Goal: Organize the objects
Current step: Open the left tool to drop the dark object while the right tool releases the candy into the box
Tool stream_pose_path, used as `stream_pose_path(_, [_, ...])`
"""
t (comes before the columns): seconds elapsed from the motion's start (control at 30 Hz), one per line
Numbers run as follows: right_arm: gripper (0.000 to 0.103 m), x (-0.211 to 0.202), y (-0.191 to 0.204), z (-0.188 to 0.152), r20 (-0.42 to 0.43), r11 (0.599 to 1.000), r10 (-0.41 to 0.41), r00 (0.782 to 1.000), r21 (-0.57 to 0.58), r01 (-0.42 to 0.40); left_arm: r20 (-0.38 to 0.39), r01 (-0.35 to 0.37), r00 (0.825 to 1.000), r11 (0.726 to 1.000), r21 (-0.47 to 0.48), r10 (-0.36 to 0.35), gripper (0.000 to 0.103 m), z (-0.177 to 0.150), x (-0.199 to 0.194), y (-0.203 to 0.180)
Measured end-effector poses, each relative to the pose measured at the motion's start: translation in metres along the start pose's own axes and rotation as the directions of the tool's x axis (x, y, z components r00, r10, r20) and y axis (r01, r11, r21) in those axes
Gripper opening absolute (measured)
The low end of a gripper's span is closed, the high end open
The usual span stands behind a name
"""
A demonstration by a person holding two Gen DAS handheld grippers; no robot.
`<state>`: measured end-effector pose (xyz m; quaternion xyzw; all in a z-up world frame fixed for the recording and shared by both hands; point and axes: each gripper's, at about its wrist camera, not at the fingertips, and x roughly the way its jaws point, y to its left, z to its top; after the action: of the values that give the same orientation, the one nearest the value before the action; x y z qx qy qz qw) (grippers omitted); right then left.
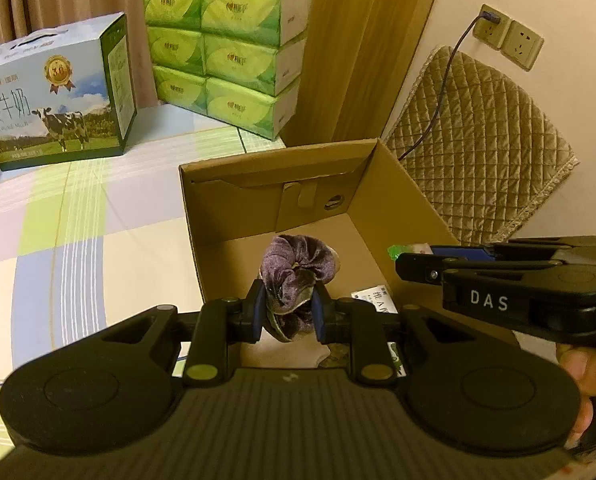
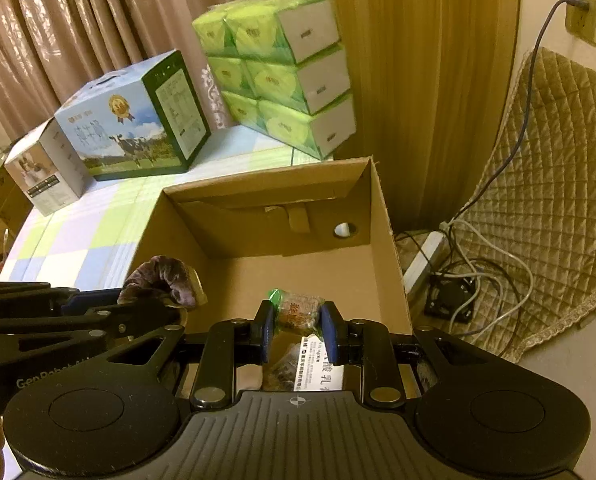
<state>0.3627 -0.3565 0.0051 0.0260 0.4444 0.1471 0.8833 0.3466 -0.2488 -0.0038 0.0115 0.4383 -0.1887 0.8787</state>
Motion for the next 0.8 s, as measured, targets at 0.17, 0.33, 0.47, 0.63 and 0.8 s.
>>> stream_pose_path(0.17, [0.022,0.006,-0.002,0.001,-0.006,1.000,0.005,1.000,0.008,-0.005,-0.008,-0.002,1.000,1.000,0.005,0.002,0.020,0.002,0.006,0.000])
stream_pose_path(0.33, [0.022,0.008,-0.004,0.002,-0.008,1.000,0.010,1.000,0.020,-0.009,-0.012,-0.003,1.000,1.000,0.004,0.003,0.021,0.005,0.010,0.001])
stream_pose_path(0.47, [0.022,0.008,-0.006,0.004,-0.005,0.999,0.008,1.000,0.032,-0.008,-0.012,-0.006,1.000,1.000,0.003,0.006,0.025,0.007,0.012,0.003])
stream_pose_path(0.63, [0.022,0.008,-0.008,0.002,-0.008,0.999,0.003,1.000,0.042,-0.003,0.013,-0.007,1.000,1.000,0.020,0.007,0.055,0.009,0.011,0.005])
stream_pose_path(0.8, [0.022,0.007,-0.008,-0.001,-0.018,0.999,0.015,1.000,0.050,-0.014,0.017,-0.016,1.000,1.000,0.018,0.016,0.055,0.009,0.007,0.010])
